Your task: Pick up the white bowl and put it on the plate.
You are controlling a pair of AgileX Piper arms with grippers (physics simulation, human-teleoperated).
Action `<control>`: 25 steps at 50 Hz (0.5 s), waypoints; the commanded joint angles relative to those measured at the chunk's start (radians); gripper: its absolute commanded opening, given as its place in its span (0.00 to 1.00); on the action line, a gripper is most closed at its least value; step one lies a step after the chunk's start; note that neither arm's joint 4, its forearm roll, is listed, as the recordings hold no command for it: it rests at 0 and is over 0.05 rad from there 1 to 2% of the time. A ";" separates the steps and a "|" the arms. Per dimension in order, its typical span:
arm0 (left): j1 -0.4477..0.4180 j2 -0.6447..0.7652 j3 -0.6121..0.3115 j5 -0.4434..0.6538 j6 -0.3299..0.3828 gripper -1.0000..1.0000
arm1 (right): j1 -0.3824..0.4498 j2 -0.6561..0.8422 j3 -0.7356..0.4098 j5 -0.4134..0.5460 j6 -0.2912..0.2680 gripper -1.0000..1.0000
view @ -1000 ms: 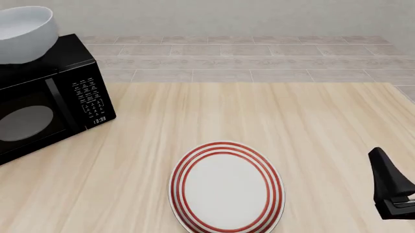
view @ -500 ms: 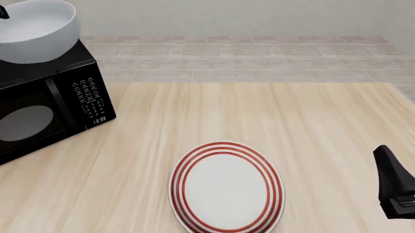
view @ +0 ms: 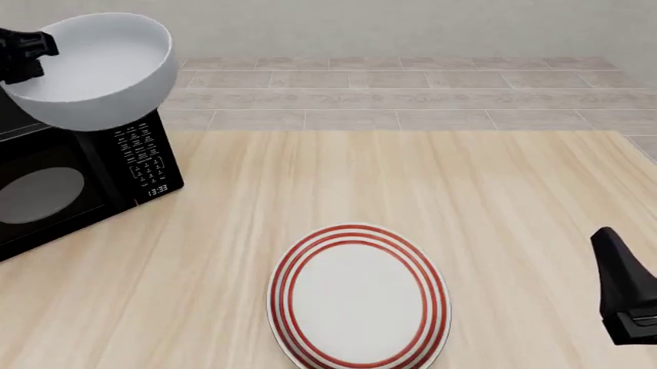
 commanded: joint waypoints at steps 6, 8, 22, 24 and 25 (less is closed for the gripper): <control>-0.100 -0.130 0.140 -0.047 0.027 0.00 | 0.004 -0.007 -0.003 0.012 -0.007 1.00; -0.118 -0.144 0.158 -0.050 0.031 0.00 | 0.005 -0.009 -0.004 0.014 -0.006 1.00; -0.200 -0.241 0.272 -0.077 0.062 0.00 | 0.004 -0.036 -0.004 0.038 -0.006 1.00; -0.207 -0.256 0.289 -0.083 0.071 0.00 | 0.002 -0.047 -0.006 0.050 -0.005 1.00; -0.216 -0.260 0.298 -0.085 0.070 0.00 | 0.001 -0.050 -0.006 0.053 -0.004 1.00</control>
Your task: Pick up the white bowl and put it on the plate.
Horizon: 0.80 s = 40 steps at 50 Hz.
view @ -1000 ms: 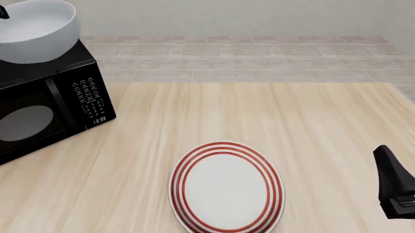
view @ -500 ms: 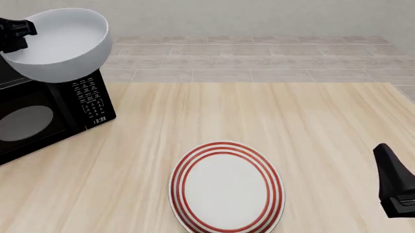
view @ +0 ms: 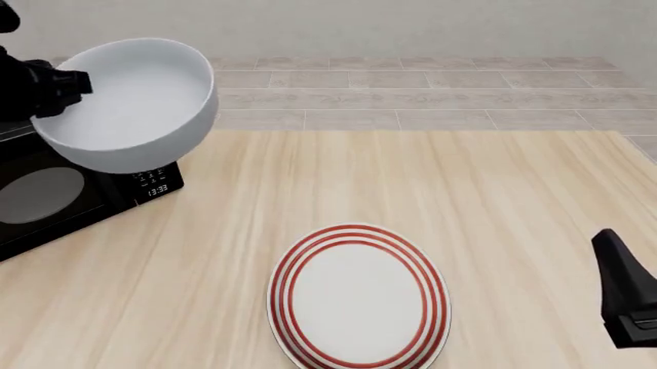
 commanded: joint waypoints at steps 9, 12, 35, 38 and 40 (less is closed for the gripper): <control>-0.106 -0.130 0.171 -0.065 0.064 0.00 | -0.002 -0.032 0.001 0.027 0.003 1.00; -0.123 -0.142 0.198 -0.076 0.068 0.00 | -0.001 -0.033 -0.002 0.028 0.002 1.00; -0.219 -0.216 0.353 -0.149 0.124 0.00 | -0.007 -0.034 -0.001 0.030 0.001 1.00; -0.228 -0.211 0.363 -0.162 0.126 0.00 | -0.007 -0.035 -0.003 0.032 0.001 1.00; -0.244 -0.210 0.370 -0.182 0.130 0.00 | -0.005 -0.034 -0.002 0.030 0.001 1.00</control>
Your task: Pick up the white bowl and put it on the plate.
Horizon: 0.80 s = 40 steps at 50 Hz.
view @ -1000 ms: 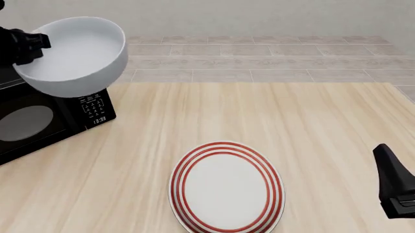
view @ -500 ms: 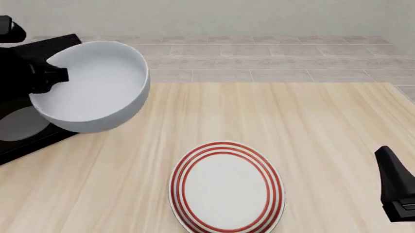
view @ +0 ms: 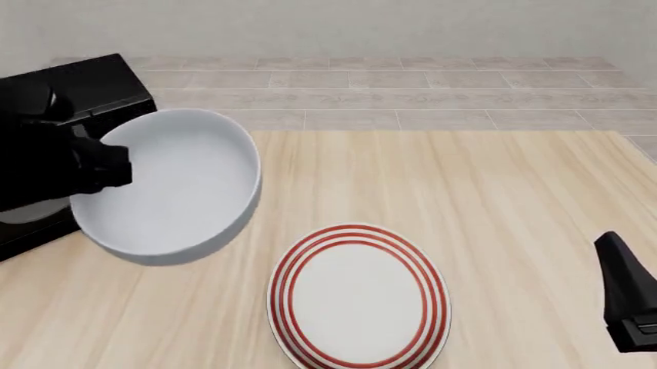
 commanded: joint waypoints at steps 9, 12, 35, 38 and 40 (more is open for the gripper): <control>-0.114 0.019 0.140 -0.215 0.062 0.00 | 0.000 0.000 0.007 -0.008 0.002 1.00; -0.116 0.034 0.176 -0.273 0.091 0.00 | 0.002 0.002 0.005 -0.007 -0.001 1.00; -0.190 0.161 0.254 -0.445 0.113 0.00 | 0.014 -0.002 0.010 -0.015 -0.003 1.00; -0.204 0.176 0.261 -0.462 0.116 0.00 | 0.014 -0.002 0.009 -0.016 -0.002 1.00; -0.215 0.187 0.257 -0.465 0.116 0.00 | 0.016 -0.003 0.008 -0.015 -0.003 1.00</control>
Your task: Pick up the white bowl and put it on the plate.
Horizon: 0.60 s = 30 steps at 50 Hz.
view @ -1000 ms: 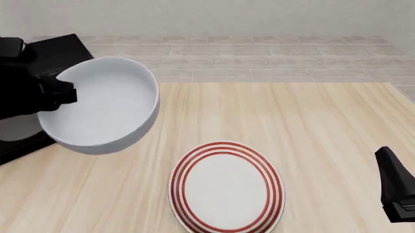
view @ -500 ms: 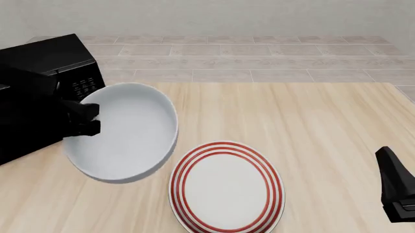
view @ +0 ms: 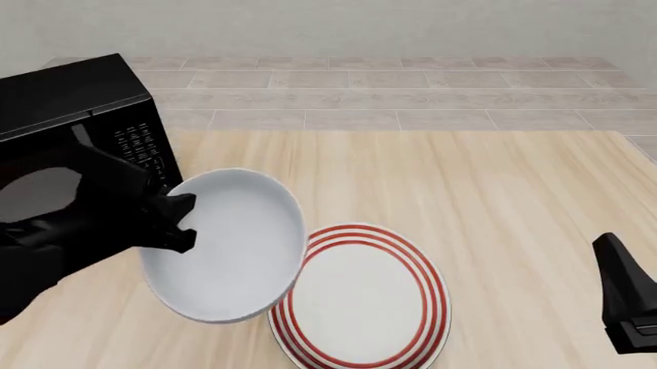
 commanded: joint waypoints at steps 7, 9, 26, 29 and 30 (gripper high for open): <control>-0.063 0.091 -0.003 -0.077 0.011 0.00 | 0.005 -0.002 0.002 -0.004 -0.001 1.00; -0.068 0.110 -0.005 -0.091 0.010 0.00 | 0.006 -0.002 0.002 -0.005 0.000 1.00; -0.126 0.253 -0.054 -0.175 0.001 0.00 | 0.001 -0.003 0.003 -0.004 -0.002 1.00; -0.134 0.278 -0.070 -0.185 -0.004 0.00 | -0.001 -0.003 0.000 -0.001 -0.002 1.00; -0.143 0.292 -0.081 -0.190 -0.014 0.00 | -0.002 -0.003 0.000 -0.001 -0.002 1.00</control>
